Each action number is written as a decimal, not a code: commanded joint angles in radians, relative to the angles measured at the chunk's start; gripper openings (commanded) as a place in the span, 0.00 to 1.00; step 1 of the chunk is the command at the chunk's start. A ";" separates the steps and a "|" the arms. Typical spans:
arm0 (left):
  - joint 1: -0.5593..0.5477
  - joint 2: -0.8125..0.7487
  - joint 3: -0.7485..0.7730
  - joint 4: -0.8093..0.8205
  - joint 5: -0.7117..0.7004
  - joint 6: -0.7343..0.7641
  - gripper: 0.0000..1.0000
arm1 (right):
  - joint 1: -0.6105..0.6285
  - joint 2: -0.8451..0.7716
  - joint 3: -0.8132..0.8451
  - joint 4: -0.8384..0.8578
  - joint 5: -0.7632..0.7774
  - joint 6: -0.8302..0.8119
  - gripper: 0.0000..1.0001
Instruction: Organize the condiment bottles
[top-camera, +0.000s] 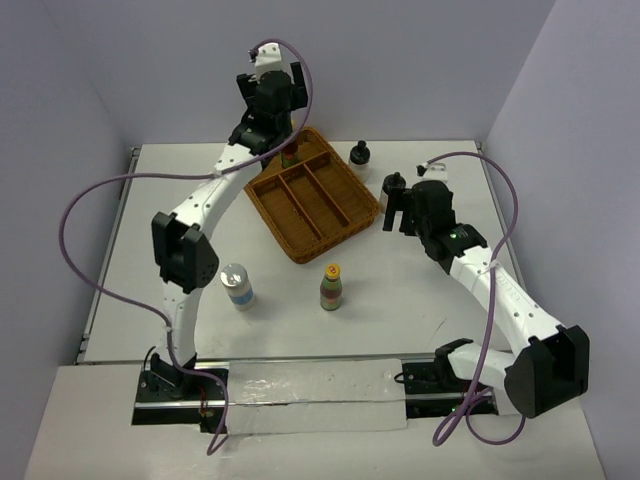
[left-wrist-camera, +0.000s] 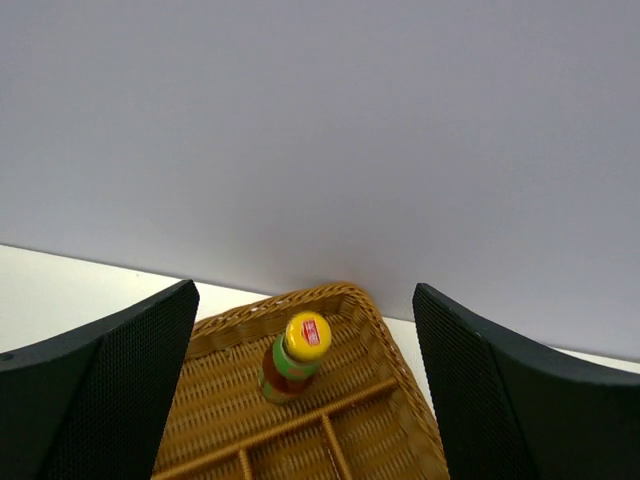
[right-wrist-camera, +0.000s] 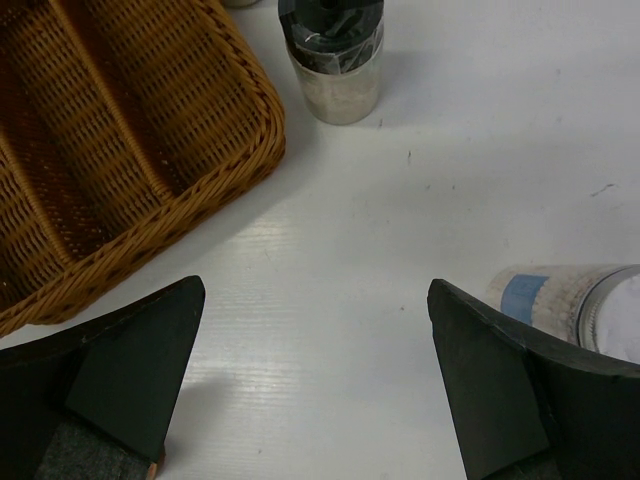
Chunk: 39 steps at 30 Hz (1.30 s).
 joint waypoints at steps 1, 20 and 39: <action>-0.067 -0.215 -0.075 -0.164 -0.012 -0.005 0.98 | 0.006 -0.064 0.013 -0.006 0.039 -0.001 1.00; -0.674 -0.724 -0.787 -0.528 -0.071 -0.467 0.99 | -0.002 -0.165 -0.107 0.091 0.057 -0.001 1.00; -0.757 -0.616 -0.894 -0.588 -0.045 -0.700 0.99 | -0.002 -0.123 -0.075 0.085 0.024 -0.001 1.00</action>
